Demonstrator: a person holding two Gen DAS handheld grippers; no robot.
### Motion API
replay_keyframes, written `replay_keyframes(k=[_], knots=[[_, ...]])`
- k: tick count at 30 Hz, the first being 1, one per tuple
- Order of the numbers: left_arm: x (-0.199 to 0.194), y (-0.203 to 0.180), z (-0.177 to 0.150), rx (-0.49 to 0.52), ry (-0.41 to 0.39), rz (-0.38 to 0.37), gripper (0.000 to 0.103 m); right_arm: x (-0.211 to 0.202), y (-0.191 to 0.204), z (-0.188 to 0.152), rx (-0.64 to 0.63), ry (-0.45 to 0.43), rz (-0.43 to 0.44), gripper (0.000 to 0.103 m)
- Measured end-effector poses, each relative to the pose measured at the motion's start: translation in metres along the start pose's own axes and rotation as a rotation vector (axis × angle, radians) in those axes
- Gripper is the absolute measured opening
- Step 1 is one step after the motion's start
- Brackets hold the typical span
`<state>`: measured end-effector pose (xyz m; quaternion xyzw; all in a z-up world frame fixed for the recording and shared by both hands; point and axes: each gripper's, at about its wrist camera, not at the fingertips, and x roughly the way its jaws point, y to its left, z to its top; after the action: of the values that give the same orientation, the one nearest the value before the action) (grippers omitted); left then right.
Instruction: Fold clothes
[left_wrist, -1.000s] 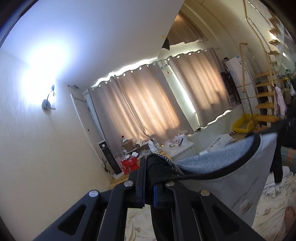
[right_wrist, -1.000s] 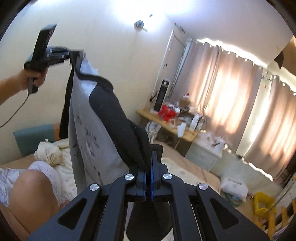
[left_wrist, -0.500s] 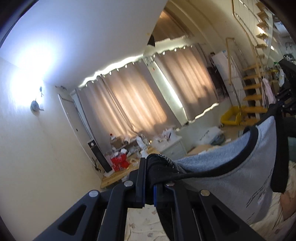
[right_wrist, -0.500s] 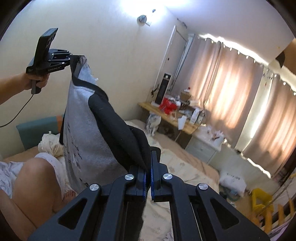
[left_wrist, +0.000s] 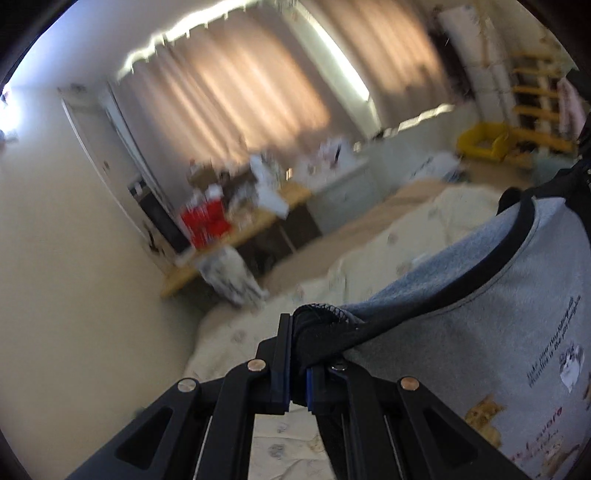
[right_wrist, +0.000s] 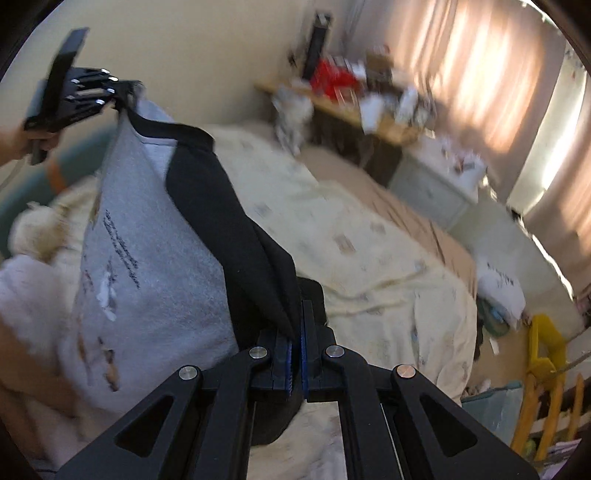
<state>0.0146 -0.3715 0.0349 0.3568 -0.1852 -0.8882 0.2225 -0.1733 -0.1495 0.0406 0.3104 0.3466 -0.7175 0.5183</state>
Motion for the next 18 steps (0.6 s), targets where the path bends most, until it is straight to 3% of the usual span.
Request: replay_keyframes(k=[6, 10, 11, 13, 15, 18], knots=[[0.153, -0.035, -0.003, 0.003, 0.146, 0.066, 0.005, 0.162, -0.075, 0.031, 0.012, 0.142, -0.104, 0.002], [0.239, -0.056, -0.015, 0.006, 0.309, 0.078, 0.01, 0.233, -0.099, 0.041, 0.067, 0.227, -0.098, 0.003], [0.251, -0.06, -0.019, 0.0, 0.331, 0.079, 0.013, 0.249, -0.101, 0.039, 0.074, 0.257, -0.1, 0.005], [0.276, -0.065, -0.032, -0.024, 0.381, 0.086, 0.03, 0.28, -0.108, 0.031, 0.074, 0.328, -0.137, 0.019], [0.29, -0.062, -0.044, -0.072, 0.431, 0.08, 0.055, 0.305, -0.119, 0.022, 0.083, 0.39, -0.18, 0.023], [0.307, -0.049, -0.06, -0.141, 0.495, 0.046, 0.059, 0.308, -0.149, 0.016, 0.176, 0.369, -0.21, 0.024]])
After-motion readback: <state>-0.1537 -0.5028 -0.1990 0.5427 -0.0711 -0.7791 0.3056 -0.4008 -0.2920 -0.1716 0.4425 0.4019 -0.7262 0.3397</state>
